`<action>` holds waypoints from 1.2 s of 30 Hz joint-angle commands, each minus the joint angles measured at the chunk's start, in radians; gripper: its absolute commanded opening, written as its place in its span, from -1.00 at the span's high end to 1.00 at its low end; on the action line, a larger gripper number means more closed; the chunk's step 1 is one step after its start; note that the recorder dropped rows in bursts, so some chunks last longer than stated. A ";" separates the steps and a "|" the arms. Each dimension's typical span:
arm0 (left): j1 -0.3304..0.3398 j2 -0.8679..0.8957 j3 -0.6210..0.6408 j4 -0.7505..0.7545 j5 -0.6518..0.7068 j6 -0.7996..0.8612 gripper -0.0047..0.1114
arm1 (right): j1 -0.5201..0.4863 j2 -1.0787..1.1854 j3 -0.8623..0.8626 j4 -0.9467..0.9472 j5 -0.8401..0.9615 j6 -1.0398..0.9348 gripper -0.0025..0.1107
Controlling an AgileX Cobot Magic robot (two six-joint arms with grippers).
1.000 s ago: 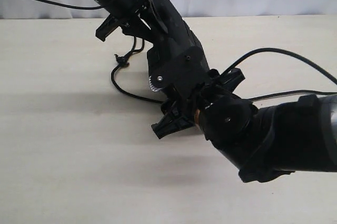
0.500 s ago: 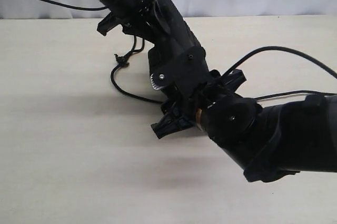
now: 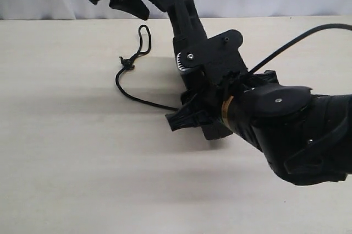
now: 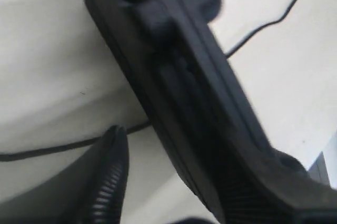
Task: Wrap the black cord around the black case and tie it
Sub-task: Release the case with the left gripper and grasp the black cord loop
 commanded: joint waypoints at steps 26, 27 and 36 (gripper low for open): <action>0.055 0.292 0.029 0.345 -0.247 0.185 0.13 | -0.003 -0.085 -0.007 0.321 0.041 -0.293 0.88; 0.055 0.305 0.018 0.329 -0.253 0.199 0.13 | -0.003 -0.085 -0.007 0.325 0.041 -0.296 0.88; 0.055 0.371 0.009 0.270 -0.405 0.264 0.13 | -0.003 -0.085 -0.007 0.358 0.045 -0.310 0.88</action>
